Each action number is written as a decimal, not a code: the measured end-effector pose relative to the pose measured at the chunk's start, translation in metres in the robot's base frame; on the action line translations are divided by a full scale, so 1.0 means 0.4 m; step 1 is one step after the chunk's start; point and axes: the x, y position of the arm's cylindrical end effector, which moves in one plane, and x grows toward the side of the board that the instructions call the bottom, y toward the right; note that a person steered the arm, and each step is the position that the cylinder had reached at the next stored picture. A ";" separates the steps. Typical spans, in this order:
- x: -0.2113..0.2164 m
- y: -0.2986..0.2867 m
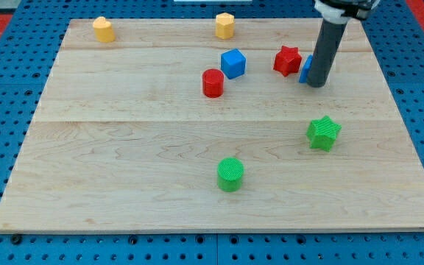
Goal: Slide the blue triangle horizontally to the right side of the yellow hexagon
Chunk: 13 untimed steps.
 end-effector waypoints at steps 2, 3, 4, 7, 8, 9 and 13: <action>-0.191 -0.041; -0.193 -0.121; -0.223 -0.164; -0.272 -0.075; -0.220 -0.088; -0.189 -0.012; -0.323 0.335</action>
